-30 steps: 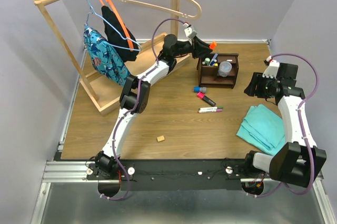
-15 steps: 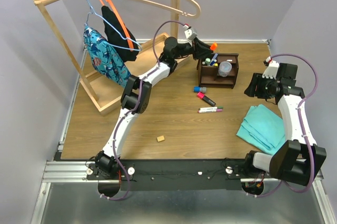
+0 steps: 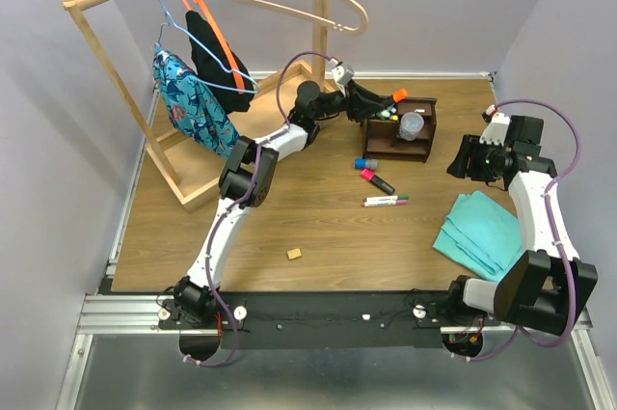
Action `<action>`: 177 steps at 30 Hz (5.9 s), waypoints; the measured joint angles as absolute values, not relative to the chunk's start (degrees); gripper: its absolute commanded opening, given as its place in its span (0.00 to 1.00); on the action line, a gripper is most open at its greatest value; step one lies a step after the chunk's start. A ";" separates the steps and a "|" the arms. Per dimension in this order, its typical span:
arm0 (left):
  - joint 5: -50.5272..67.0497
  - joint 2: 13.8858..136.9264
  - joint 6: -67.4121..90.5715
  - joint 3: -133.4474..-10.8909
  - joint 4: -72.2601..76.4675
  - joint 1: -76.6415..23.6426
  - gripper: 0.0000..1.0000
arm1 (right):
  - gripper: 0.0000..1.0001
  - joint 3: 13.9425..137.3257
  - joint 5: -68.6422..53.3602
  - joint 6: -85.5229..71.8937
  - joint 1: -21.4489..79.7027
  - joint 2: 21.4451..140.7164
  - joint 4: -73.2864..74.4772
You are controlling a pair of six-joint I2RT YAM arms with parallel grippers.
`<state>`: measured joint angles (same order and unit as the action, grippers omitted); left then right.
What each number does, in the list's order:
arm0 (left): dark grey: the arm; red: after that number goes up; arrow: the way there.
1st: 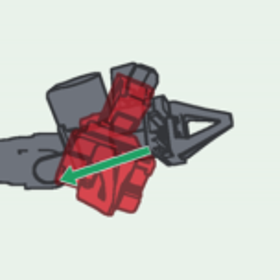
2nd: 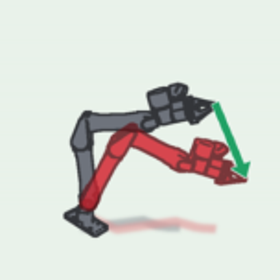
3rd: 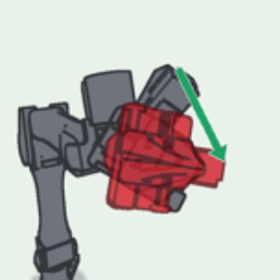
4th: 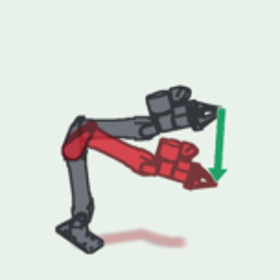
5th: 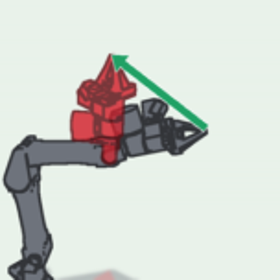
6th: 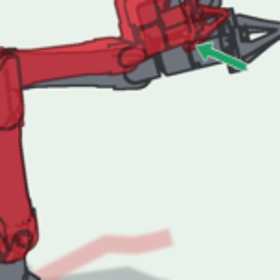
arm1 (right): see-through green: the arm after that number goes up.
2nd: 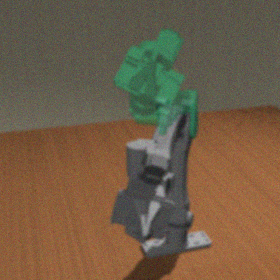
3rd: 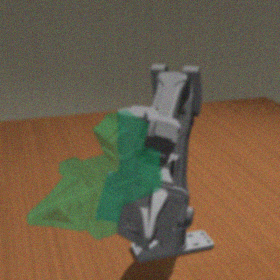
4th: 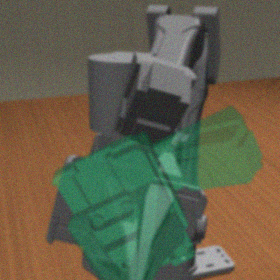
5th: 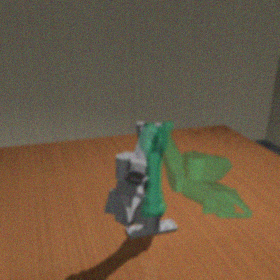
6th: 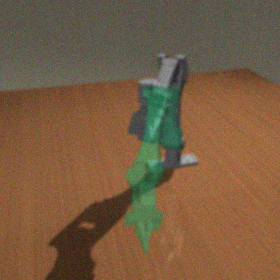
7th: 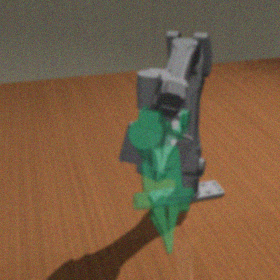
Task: Sort the stationery into containers
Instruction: Place the pen in the storage box, then pick up the pen from the center of the board, then place the pen in the storage box.
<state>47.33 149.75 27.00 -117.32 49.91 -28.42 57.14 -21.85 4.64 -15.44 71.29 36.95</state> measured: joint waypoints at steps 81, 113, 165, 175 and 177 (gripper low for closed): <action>33.61 133.51 -24.47 -107.15 -20.75 -53.19 0.47 | 0.55 58.96 -34.06 4.54 -15.49 62.26 37.63; 32.38 135.13 -21.69 -105.93 -19.62 -52.45 0.35 | 0.55 58.00 -34.04 4.58 -15.49 62.76 37.43; 47.40 152.29 17.26 -135.15 39.79 -32.34 0.00 | 0.53 65.65 -27.51 6.39 -16.12 69.84 40.86; 44.27 157.86 18.24 -139.96 40.53 -30.55 0.00 | 0.53 65.69 -25.50 8.64 -19.18 73.08 42.39; 44.10 158.41 19.25 -139.94 41.19 -30.55 0.00 | 0.53 66.26 -24.82 9.13 -19.49 73.89 43.13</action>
<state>44.10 158.41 19.25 -139.94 41.19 -30.55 66.26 -24.82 9.13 -19.49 73.89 43.13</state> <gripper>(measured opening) 0.191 0.530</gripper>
